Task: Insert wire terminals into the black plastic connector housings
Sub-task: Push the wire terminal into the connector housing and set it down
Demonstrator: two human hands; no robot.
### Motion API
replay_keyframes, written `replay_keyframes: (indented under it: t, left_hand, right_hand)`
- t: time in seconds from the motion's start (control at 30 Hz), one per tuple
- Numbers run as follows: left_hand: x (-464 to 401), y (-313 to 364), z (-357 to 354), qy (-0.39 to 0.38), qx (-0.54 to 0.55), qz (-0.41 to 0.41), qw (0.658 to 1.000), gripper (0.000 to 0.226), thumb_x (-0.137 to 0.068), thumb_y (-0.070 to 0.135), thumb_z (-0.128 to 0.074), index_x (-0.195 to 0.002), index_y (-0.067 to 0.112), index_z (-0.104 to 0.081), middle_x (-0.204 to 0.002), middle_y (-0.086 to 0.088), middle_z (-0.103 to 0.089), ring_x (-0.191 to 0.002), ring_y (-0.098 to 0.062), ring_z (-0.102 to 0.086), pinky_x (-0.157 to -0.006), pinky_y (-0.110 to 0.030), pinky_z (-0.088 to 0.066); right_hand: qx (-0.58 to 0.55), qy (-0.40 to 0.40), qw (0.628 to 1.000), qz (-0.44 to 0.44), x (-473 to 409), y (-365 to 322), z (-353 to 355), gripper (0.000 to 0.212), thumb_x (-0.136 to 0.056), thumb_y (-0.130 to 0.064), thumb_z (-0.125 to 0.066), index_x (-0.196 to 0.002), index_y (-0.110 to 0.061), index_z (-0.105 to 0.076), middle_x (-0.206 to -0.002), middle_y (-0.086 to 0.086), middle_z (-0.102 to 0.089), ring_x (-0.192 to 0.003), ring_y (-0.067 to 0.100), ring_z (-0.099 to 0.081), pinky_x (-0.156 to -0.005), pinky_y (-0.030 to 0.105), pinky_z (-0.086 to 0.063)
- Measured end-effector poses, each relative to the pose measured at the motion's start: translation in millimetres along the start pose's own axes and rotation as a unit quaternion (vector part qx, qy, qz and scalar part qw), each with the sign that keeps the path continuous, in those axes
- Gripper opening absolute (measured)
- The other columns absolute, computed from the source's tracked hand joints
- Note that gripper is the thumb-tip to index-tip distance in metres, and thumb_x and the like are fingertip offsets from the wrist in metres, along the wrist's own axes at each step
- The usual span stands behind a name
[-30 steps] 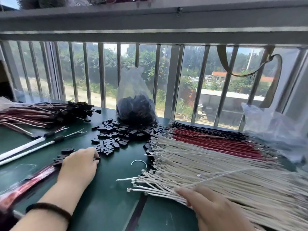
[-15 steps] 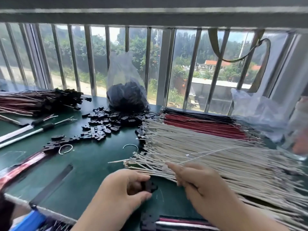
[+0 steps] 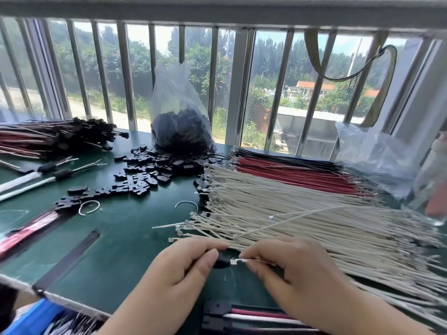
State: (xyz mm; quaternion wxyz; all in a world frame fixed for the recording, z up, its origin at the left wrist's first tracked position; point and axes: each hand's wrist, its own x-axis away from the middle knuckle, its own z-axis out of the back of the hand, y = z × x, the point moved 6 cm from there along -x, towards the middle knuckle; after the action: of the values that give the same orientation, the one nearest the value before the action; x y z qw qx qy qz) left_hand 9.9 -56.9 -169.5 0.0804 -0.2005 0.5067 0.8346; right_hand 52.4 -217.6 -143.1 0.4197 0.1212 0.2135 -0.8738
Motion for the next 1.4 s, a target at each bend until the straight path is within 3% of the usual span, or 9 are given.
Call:
replay_keyframes:
  t: [0.13,0.33,0.6,0.73,0.87,0.97,1.1,1.27,1.4]
  left_hand:
    - [1,0,1,0.033,0.016,0.012,0.999,0.015,-0.079,0.034,-0.065,-0.091,0.042,-0.062,-0.066,0.001,-0.064,-0.053,-0.007,-0.053,-0.055,-0.013,-0.042]
    - [2,2,-2,0.001,0.061,0.022,0.998,0.017,-0.060,0.022,-0.074,-0.075,0.030,-0.071,-0.080,-0.006,-0.068,-0.070,-0.022,-0.065,-0.067,-0.036,-0.055]
    - [4,-11,5,0.059,0.137,0.067,0.987,0.035,-0.070,-0.011,-0.073,-0.064,0.023,-0.067,-0.080,0.000,-0.075,-0.074,-0.011,-0.072,-0.066,-0.016,-0.054]
    - [6,-6,3,0.065,0.063,0.033,0.995,0.026,-0.070,0.018,-0.077,-0.081,0.041,-0.072,-0.077,0.004,-0.072,-0.066,-0.014,-0.068,-0.066,-0.024,-0.056]
    - [6,5,4,0.069,-0.058,-0.032,0.995,0.034,-0.068,0.033,-0.068,-0.096,0.052,-0.065,-0.081,0.014,-0.061,-0.060,-0.007,-0.054,-0.056,-0.004,-0.039]
    - [7,6,1,0.044,-0.061,-0.042,0.996,0.042,-0.067,0.042,-0.067,-0.102,0.062,-0.053,-0.087,0.012,-0.056,-0.058,-0.002,-0.048,-0.056,-0.004,-0.036]
    - [8,7,-5,0.010,-0.081,-0.071,0.994,0.035,-0.073,0.051,-0.062,-0.109,0.050,-0.062,-0.086,0.016,-0.053,-0.073,0.004,-0.052,-0.065,-0.001,-0.037]
    - [8,2,-10,0.001,-0.117,-0.088,0.989,0.054,-0.076,0.033,-0.062,-0.124,0.049,-0.043,-0.103,0.019,-0.052,-0.086,0.008,-0.053,-0.072,0.000,-0.038]
    - [8,3,-17,-0.008,-0.181,-0.082,0.980,0.043,-0.071,0.030,-0.057,-0.108,0.049,-0.046,-0.086,0.029,-0.060,-0.088,0.010,-0.054,-0.076,-0.009,-0.043]
  right_hand:
    - [0.002,0.000,1.000,0.002,0,0,-2,0.020,-0.082,-0.050,-0.042,-0.097,-0.040,-0.051,-0.061,-0.025,-0.050,-0.060,-0.002,-0.048,-0.052,0.012,-0.032]
    - [0.008,-0.028,0.999,0.015,-1,-7,-7,0.011,-0.083,-0.040,-0.054,-0.093,-0.037,-0.056,-0.066,-0.017,-0.058,-0.061,0.002,-0.053,-0.052,0.020,-0.043]
    - [-0.012,-0.014,1.000,-0.005,-1,0,-5,0.012,-0.083,-0.046,-0.051,-0.094,-0.042,-0.053,-0.070,-0.021,-0.060,-0.068,0.002,-0.056,-0.055,0.018,-0.044]
    - [-0.053,0.010,0.998,-0.023,2,4,2,0.013,-0.080,-0.054,-0.045,-0.088,-0.046,-0.051,-0.074,-0.021,-0.063,-0.065,0.005,-0.061,-0.058,0.025,-0.050]
    - [-0.039,-0.003,0.999,-0.014,1,2,1,0.011,-0.080,-0.053,-0.044,-0.088,-0.047,-0.049,-0.072,-0.021,-0.062,-0.067,0.004,-0.060,-0.057,0.021,-0.048]
    - [-0.031,-0.002,0.999,-0.017,1,2,2,0.009,-0.080,-0.053,-0.044,-0.088,-0.049,-0.048,-0.073,-0.020,-0.061,-0.066,0.004,-0.059,-0.055,0.017,-0.044]
    - [-0.023,-0.007,1.000,-0.015,1,2,-1,0.013,-0.080,-0.052,-0.047,-0.090,-0.043,-0.048,-0.071,-0.017,-0.061,-0.065,0.004,-0.056,-0.055,0.019,-0.043]
    - [-0.040,-0.013,0.999,-0.013,0,2,-4,0.015,-0.079,-0.049,-0.047,-0.091,-0.041,-0.050,-0.072,-0.013,-0.062,-0.066,0.008,-0.055,-0.055,0.023,-0.043]
    - [-0.049,-0.043,0.998,0.013,0,-6,-11,0.021,-0.078,-0.051,-0.044,-0.094,-0.039,-0.051,-0.079,-0.019,-0.062,-0.067,0.004,-0.057,-0.057,0.017,-0.043]
